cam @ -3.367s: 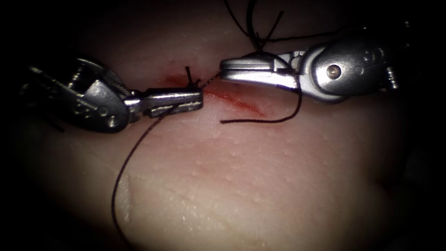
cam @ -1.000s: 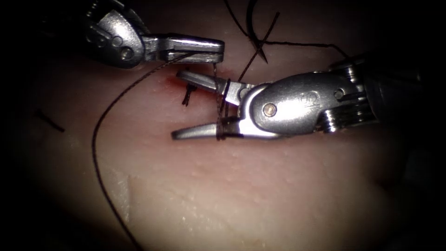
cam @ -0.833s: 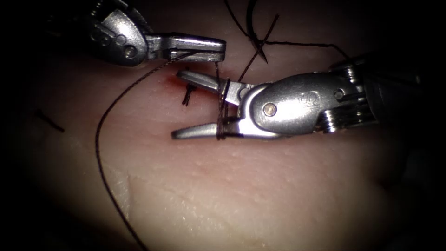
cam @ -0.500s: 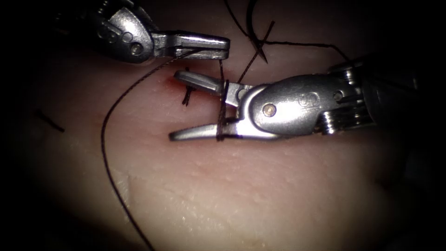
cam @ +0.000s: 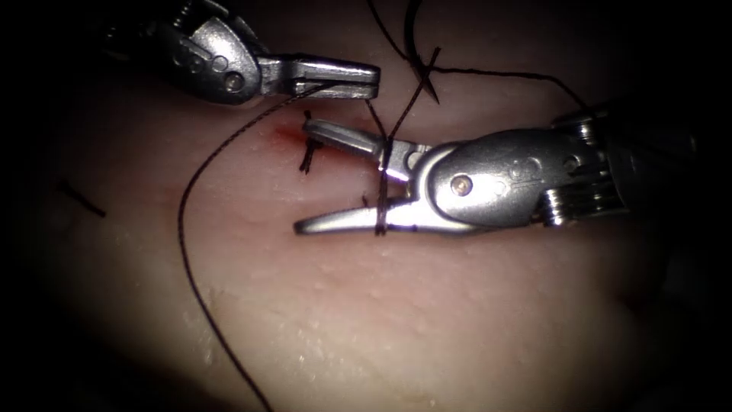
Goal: Wound Closure
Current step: Left end-effector wraps suture two times counter-clockwise around right end-effector
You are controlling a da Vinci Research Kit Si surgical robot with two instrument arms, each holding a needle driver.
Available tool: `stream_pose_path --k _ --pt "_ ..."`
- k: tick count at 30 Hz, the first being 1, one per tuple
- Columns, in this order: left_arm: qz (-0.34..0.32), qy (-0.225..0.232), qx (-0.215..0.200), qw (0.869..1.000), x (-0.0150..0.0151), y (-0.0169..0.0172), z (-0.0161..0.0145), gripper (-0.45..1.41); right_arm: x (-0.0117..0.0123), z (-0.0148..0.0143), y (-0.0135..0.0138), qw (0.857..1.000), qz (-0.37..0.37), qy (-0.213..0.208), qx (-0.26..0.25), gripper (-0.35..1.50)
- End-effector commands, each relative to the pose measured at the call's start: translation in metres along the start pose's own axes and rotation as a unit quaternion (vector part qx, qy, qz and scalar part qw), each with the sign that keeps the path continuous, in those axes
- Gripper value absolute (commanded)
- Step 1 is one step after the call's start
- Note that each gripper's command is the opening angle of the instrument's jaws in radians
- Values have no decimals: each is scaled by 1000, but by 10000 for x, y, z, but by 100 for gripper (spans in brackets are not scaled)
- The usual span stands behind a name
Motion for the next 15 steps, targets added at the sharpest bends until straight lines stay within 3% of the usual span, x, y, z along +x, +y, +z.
stream_pose_path --k 1,12,15 --pt "-3 -1 -1 1000 -5 9 8 -45 -9 3 1 1000 2 3 -4 61" --pt "-13 -4 -4 1000 -18 19 10 -45 -24 -8 16 999 16 24 -19 51" --pt "-11 -6 -3 1000 -18 22 11 -45 -25 -9 17 999 19 29 -21 34"
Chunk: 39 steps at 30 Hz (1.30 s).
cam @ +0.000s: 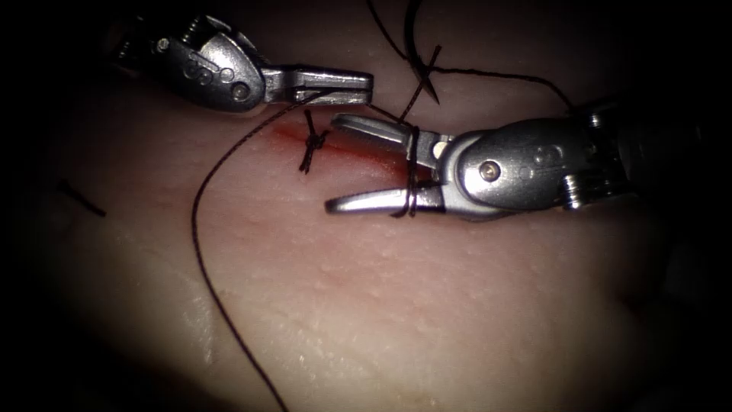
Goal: Wound Closure
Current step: Left end-effector wraps suture two times counter-clockwise around right end-effector
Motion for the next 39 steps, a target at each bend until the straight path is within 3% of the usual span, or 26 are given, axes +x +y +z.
stream_pose_path --k 1,5,10,18,39 --pt "-3 0 -1 1000 -2 9 8 -45 -7 4 -4 1000 3 3 -1 27" --pt "-2 -2 -1 1000 -1 19 11 -45 -9 1 2 1000 9 10 -13 26" --pt "0 -3 -3 1000 1 34 13 -45 -10 -3 7 1000 15 7 -23 39" --pt "-1 -2 -4 1000 12 45 14 -45 -6 -2 14 999 27 7 -39 88" --pt "-2 2 -10 1000 53 69 19 -45 -18 -3 33 992 101 -14 -73 81"
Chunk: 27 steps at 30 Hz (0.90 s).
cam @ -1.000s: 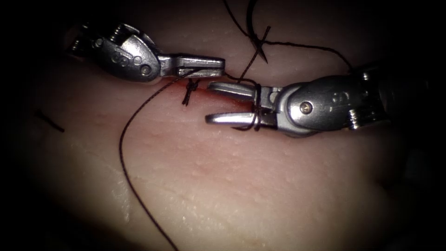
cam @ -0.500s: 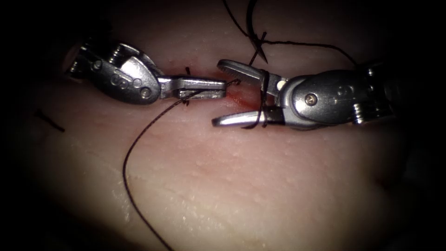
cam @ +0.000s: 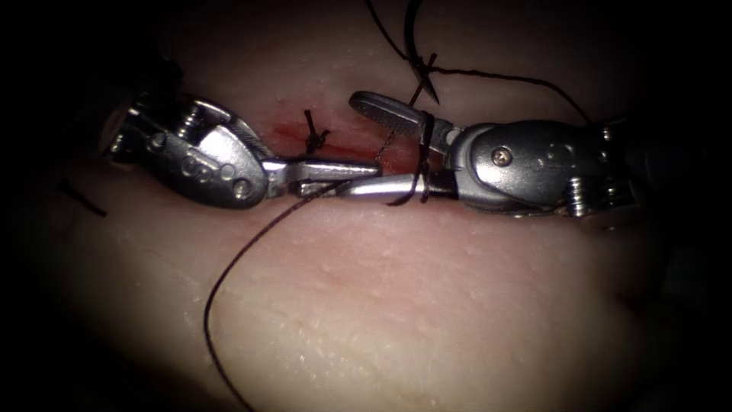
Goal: Wound Closure
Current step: Left end-effector wraps suture two times counter-clockwise around right end-effector
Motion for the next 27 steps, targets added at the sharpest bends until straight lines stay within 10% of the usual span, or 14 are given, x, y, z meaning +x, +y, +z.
stream_pose_path --k 1,27 --pt "-1 2 -1 1000 -3 7 5 -45 -9 4 -4 1000 3 -1 0 81" --pt "8 -11 2 1000 -19 18 2 -45 -15 0 1 999 40 9 -7 76"
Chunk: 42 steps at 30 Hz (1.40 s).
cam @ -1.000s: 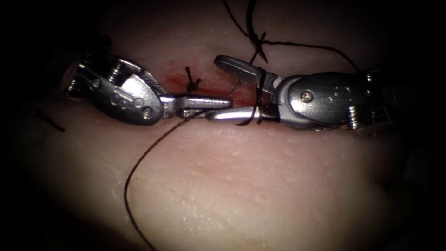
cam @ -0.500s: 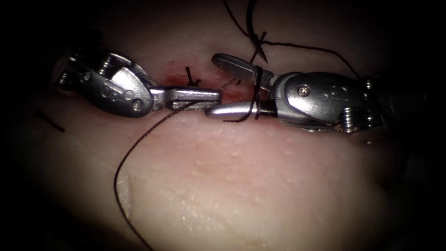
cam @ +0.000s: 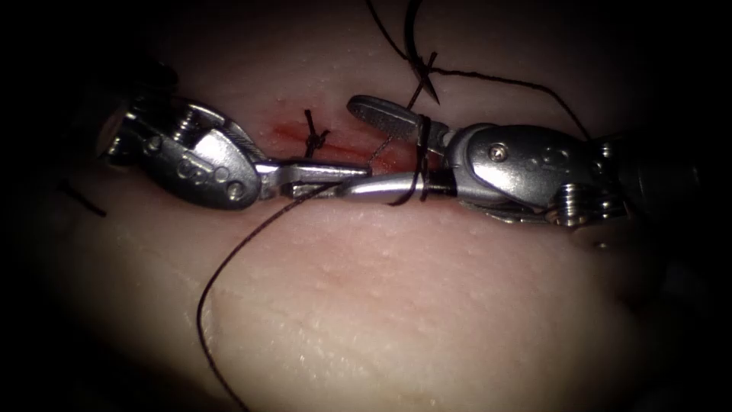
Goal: Wound Closure
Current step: Left end-effector wraps suture two times counter-clockwise around right end-effector
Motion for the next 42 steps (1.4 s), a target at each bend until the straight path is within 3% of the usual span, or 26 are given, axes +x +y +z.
stream_pose_path --k 1,26,42 --pt "-1 1 0 1000 -1 8 7 -45 -7 4 -3 1000 2 2 -2 76" --pt "-11 -8 3 1000 13 22 11 -45 -6 -1 14 999 11 -5 -43 72" --pt "-37 -25 11 999 40 33 12 -45 -6 -12 32 996 20 -19 -90 66"
